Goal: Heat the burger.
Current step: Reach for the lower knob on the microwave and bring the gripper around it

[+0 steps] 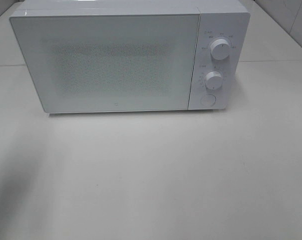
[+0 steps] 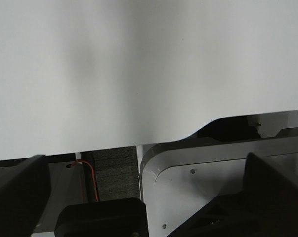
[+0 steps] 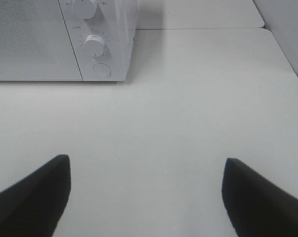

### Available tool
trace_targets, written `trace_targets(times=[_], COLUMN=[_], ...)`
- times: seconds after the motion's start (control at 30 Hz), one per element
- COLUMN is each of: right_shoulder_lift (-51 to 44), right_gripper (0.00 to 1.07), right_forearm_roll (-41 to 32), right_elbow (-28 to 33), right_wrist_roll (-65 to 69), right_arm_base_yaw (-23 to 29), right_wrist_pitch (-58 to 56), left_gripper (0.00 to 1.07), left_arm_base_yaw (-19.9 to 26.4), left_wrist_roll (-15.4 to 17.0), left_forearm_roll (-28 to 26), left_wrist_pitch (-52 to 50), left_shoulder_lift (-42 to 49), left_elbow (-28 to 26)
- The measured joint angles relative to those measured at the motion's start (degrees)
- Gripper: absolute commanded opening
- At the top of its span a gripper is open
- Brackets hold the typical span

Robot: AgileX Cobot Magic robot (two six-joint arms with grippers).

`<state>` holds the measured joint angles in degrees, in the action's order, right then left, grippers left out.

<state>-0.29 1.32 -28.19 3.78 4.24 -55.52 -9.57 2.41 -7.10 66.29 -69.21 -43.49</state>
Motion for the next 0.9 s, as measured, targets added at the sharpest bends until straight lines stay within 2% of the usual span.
trace_targets(times=[0.13, 0.33, 0.9], right_shoulder_lift=[0.0, 0.0, 0.0], right_gripper=[0.74, 0.74, 0.74], right_forearm_roll=[0.0, 0.0, 0.0], right_elbow=[0.0, 0.0, 0.0], right_wrist_roll=[0.0, 0.0, 0.0], right_arm_base_yaw=[0.0, 0.0, 0.0], right_wrist_pitch=[0.0, 0.0, 0.0], left_gripper=[0.98, 0.98, 0.98], left_arm_base_yaw=[0.0, 0.0, 0.0], left_wrist_roll=[-0.3, -0.3, -0.3], left_forearm_roll=[0.9, 2.5, 4.6], left_wrist_pitch=[-0.5, -3.3, -4.2], left_shoulder_lift=[6.4, 15.0, 37.0], left_elbow=[6.4, 12.7, 13.4])
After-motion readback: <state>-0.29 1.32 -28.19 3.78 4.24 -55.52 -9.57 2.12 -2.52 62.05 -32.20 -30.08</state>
